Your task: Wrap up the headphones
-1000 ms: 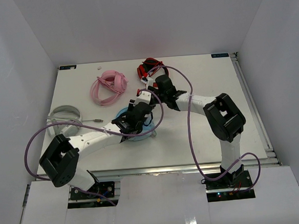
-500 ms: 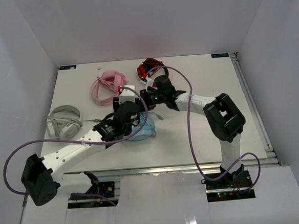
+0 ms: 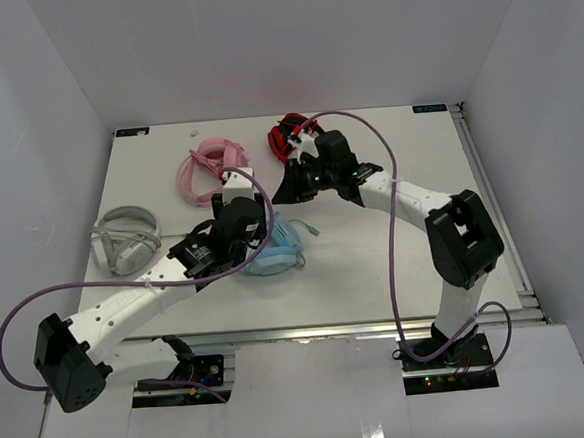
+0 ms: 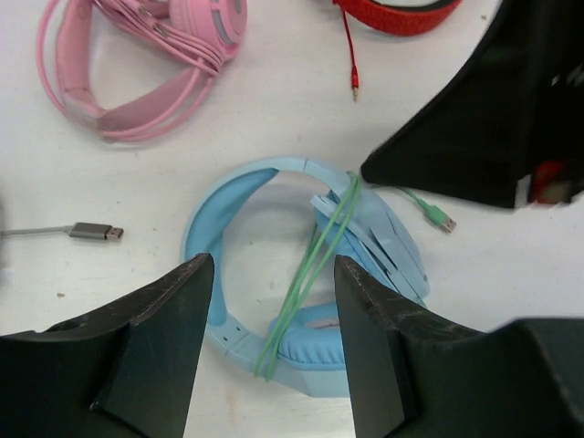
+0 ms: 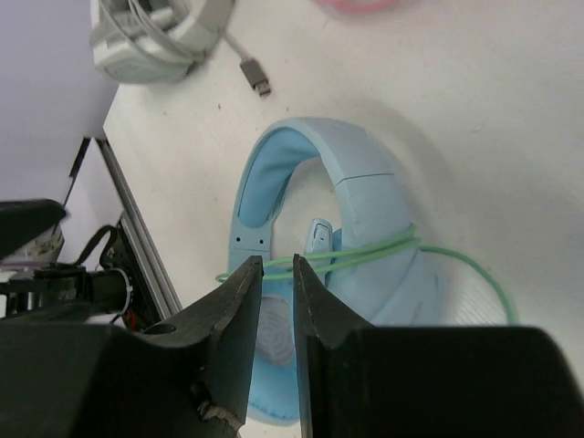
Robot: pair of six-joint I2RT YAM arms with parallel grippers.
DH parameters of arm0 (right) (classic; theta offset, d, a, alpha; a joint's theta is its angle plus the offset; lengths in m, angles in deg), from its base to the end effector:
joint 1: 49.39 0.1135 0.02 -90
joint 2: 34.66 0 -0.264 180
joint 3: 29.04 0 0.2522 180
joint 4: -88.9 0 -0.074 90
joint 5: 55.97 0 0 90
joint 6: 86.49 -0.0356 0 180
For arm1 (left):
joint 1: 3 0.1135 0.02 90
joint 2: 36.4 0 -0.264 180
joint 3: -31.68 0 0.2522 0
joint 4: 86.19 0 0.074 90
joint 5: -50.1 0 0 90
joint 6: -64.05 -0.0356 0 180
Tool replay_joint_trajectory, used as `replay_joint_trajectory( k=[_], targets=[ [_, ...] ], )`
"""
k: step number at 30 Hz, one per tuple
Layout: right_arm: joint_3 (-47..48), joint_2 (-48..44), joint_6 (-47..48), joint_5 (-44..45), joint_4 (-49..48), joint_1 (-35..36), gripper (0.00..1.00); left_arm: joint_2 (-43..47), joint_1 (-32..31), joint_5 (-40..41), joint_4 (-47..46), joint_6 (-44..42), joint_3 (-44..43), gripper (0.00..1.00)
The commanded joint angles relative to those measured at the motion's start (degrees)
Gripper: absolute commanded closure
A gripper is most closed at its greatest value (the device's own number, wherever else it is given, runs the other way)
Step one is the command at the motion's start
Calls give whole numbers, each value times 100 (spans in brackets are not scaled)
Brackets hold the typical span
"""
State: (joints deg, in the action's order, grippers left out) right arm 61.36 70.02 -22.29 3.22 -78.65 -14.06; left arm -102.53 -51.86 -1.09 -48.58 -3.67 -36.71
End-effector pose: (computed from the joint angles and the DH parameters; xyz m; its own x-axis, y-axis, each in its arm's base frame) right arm 0.3359 0.2605 0.2596 -0.7090 -0.0443 -0.7038 -0.6235 0.5059 0.5961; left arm 0.1801 -0.1722 0.3060 -0.4472 0.0629 -0.8922 0.0875 0.9958 0.0263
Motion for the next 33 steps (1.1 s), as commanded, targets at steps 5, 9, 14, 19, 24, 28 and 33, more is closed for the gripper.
replay_joint_trajectory(
  k=[5,9,14,19,24,28,33],
  targets=[
    [-1306,-1378,-222,1249,240,-335,77,179,17,-582,-144,351,654,36],
    [-2415,-1596,-536,1395,-659,-335,79,353,17,-563,-486,440,1102,37],
    [-2597,-1257,-409,1828,-918,-335,82,560,17,-288,-790,448,1574,37],
    [-2118,-790,-152,1955,-760,-399,84,762,17,-236,-812,444,1750,37],
    [-1952,-328,-101,2114,-707,-536,84,989,17,-279,-858,474,1905,37],
    [-1931,-193,-60,1935,-714,-611,85,925,17,-272,-910,434,1916,37],
    [-2272,-215,-36,1658,-983,-510,85,869,17,-206,-959,432,1936,37]
  ],
)
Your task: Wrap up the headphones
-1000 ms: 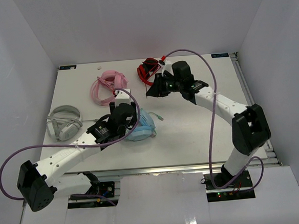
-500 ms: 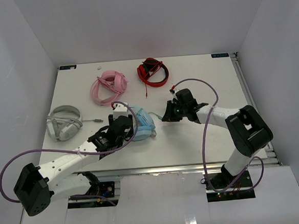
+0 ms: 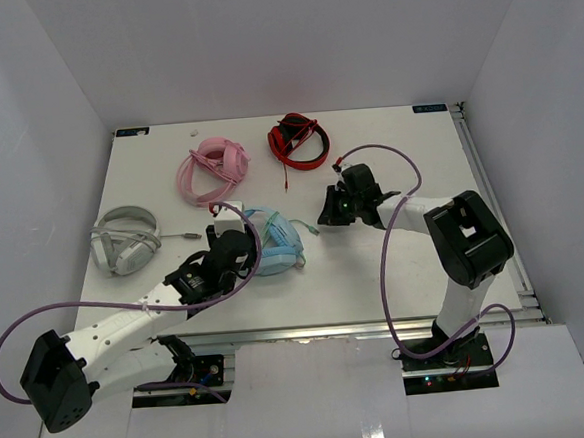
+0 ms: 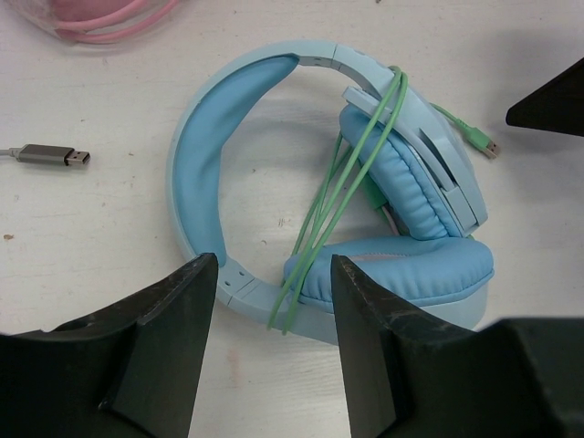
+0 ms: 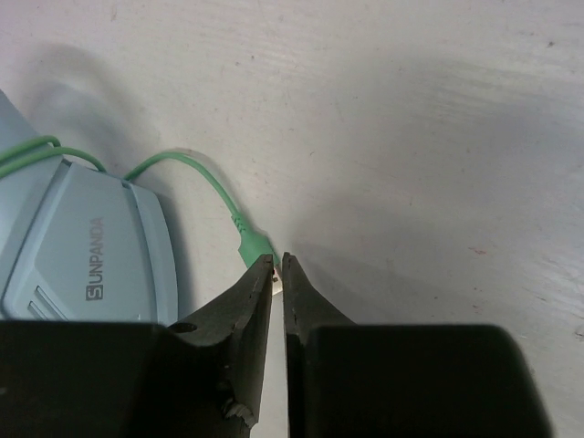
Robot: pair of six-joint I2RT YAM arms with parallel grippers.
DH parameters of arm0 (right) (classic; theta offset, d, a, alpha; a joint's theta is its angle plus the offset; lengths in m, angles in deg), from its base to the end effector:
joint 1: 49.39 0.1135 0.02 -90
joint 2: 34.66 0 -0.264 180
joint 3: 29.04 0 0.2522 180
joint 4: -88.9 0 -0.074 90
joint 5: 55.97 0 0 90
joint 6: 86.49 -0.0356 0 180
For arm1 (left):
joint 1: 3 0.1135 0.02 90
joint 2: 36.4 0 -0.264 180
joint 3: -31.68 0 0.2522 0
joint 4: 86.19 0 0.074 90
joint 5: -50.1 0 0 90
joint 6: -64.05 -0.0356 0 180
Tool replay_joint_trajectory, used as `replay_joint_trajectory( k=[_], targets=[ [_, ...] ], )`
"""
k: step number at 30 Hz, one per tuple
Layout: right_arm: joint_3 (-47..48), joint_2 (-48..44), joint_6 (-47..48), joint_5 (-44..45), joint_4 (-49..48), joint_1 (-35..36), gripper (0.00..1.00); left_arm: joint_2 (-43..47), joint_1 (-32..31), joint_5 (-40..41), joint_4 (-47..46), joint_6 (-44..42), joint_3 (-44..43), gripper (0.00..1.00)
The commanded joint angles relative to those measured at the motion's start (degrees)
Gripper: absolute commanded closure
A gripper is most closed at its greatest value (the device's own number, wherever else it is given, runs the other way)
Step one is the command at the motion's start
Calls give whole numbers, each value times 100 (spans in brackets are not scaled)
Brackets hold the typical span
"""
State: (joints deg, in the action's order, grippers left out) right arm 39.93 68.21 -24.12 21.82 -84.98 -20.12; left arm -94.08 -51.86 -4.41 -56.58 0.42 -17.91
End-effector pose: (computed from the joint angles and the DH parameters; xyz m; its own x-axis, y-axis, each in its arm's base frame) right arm 0.3203 0.1882 0.1602 -0.7841 0.0801 -0.6154 -0.2884 0.8310 0.4757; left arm 0.1537 -0.1446 0.2381 -0.4986 0.0210 -0.8666 0.0999 0.9944 -0.0333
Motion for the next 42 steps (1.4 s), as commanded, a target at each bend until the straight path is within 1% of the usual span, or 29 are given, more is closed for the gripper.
replay_joint_trajectory(
  k=[1,12,16,22,30,35,42],
  targets=[
    [-180,-57,155,-192,-394,131,85,41,14,152,-163,18,68,37],
    [-472,-337,122,-172,-642,228,85,11,17,230,-231,-13,146,37],
    [-265,-387,199,32,-434,228,85,40,17,222,-263,-27,184,37],
    [473,174,258,193,-1,228,85,-7,17,204,-319,-62,225,37],
    [543,506,328,237,-62,245,86,11,9,222,-346,-62,234,37],
    [426,348,346,338,-105,254,86,38,17,248,-354,-71,260,37],
    [217,-340,350,595,95,269,86,51,13,204,-354,-85,213,37]
  ],
)
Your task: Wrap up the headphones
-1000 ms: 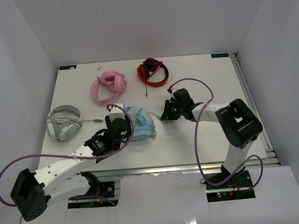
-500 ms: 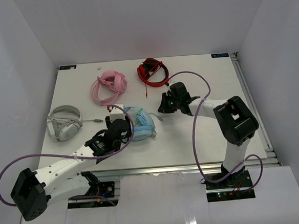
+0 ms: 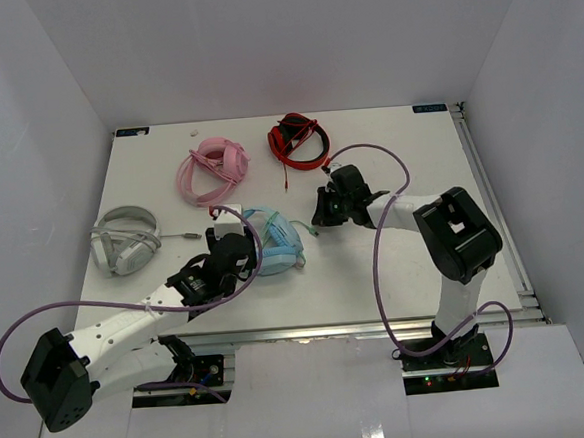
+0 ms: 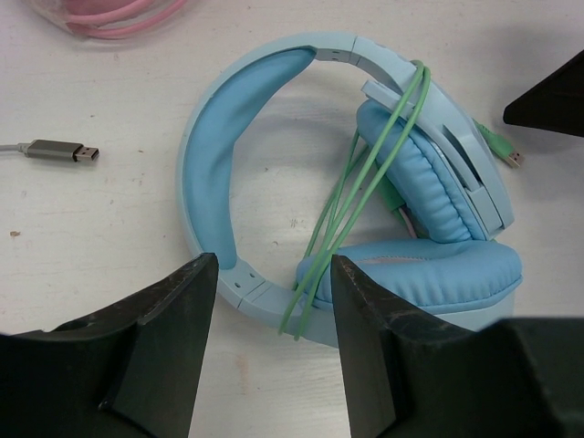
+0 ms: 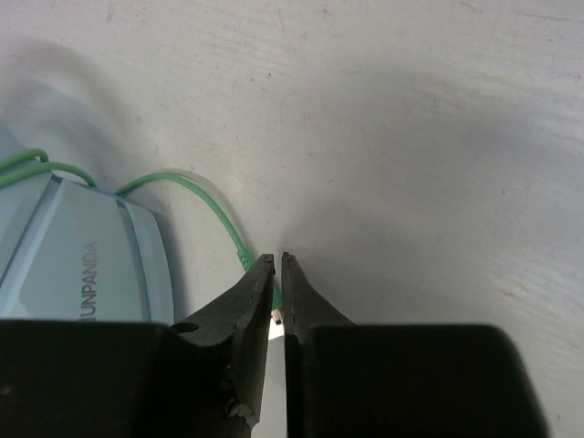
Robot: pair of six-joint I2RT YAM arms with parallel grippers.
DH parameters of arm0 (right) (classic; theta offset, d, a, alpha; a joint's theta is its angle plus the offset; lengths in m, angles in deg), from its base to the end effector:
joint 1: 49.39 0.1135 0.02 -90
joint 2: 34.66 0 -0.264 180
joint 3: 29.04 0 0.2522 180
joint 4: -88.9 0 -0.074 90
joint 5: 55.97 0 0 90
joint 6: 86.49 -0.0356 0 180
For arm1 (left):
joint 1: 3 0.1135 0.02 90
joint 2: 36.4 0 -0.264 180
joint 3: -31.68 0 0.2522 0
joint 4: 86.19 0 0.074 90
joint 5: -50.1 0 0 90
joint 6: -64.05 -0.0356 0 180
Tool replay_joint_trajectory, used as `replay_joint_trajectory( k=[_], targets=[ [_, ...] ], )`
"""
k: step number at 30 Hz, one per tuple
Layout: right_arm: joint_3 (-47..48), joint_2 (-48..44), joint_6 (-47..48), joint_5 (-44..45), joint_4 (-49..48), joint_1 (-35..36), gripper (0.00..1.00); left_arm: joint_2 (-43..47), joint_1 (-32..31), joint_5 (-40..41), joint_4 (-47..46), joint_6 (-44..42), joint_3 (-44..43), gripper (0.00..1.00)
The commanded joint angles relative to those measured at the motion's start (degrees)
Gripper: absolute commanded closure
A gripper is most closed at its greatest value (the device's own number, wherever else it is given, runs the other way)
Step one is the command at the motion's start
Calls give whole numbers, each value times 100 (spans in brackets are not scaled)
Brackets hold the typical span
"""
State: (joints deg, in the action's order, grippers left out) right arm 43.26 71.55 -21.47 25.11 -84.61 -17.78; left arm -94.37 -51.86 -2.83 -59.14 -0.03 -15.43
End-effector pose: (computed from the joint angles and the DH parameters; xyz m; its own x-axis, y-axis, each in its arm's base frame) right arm 0.3260 0.2071 0.1555 -0.7615 0.0212 -0.6479 -0.3274 0.8500 0.4127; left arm 0.1533 -0.1429 0.2269 -0.4895 0.0302 -0.8715 0.0823 0.9965 -0.0118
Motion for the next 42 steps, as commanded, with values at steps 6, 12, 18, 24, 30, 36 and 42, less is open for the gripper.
replay_joint_trajectory(
  k=[6,12,18,24,30,36,42],
  targets=[
    [51,-1808,127,414,1046,248,75,277,-18,-625,131,-160,-675,37],
    [448,-2759,327,679,2310,433,38,530,-21,-1124,166,-184,-1069,19],
    [107,-3839,513,1517,2989,683,10,1072,-18,-1122,127,-12,-925,2],
    [-800,-4688,306,1966,2580,802,10,1921,-36,-760,-419,2,15,2],
    [-1512,-5301,171,1842,1925,969,10,2150,-373,-714,-350,52,358,2],
    [-1573,-5195,194,2012,1970,980,10,2763,-567,-787,-892,-207,873,2],
    [-1607,-5182,248,1813,1896,978,10,2954,-608,-744,-957,-294,1032,2]
  ],
)
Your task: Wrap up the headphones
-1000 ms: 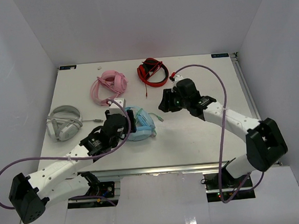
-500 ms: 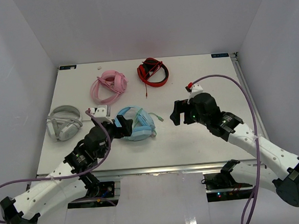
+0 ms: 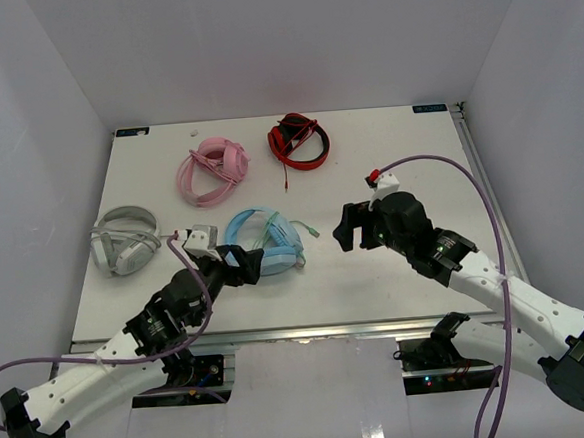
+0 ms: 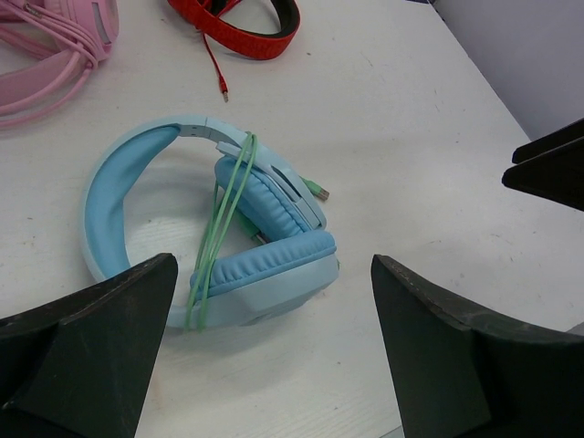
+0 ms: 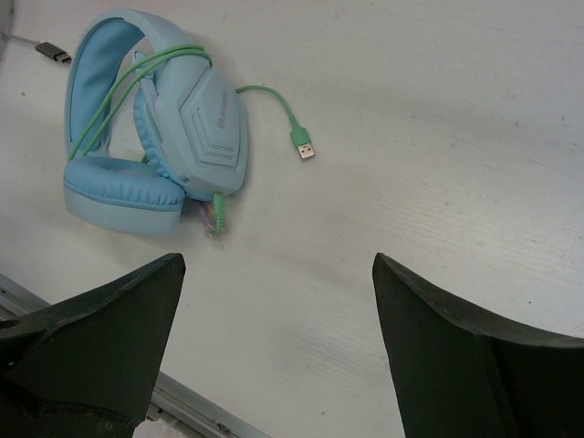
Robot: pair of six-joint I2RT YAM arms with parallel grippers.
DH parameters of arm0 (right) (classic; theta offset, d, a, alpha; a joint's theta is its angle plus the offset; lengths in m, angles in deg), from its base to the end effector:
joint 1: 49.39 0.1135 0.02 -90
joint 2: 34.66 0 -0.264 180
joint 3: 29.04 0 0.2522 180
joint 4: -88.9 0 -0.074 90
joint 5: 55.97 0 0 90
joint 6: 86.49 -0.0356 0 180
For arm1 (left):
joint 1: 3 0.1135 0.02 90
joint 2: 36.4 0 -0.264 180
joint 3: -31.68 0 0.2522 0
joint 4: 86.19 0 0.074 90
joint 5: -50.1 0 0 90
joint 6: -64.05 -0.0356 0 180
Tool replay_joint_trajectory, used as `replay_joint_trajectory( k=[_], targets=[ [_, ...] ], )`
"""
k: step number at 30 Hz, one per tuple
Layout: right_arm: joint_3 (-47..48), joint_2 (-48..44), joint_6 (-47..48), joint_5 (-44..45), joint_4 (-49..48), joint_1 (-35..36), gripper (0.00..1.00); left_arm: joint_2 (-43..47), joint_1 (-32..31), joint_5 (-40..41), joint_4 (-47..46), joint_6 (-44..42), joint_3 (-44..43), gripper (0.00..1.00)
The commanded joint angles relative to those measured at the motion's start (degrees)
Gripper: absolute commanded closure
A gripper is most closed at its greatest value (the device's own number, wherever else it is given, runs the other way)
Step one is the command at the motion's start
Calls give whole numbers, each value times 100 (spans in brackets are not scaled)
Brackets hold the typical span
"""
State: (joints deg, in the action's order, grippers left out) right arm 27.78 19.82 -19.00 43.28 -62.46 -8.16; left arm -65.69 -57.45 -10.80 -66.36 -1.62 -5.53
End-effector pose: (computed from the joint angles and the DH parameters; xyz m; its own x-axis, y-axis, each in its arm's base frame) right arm 0.1666 0.1384 0.2903 -0.5154 0.0508 -0.8555 -0.3733 0.8853 0.2774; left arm 0.0969 -0.1058 0.2557 -0.2882 -0.2158 -0.9329 0.3462 0.8849 -0.3117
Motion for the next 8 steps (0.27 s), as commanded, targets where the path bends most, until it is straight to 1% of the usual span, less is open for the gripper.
replay_joint_trajectory(
  k=[1,4,8],
  targets=[
    [-70,-34,6,-51,-350,16,10,81,-57,113,-207,-138,33,2],
    [-206,-247,30,-145,-538,16,10,35,-106,137,-154,-147,7,2],
    [-310,-446,36,-62,-654,16,10,16,-136,169,-129,-156,-2,2]
  ],
)
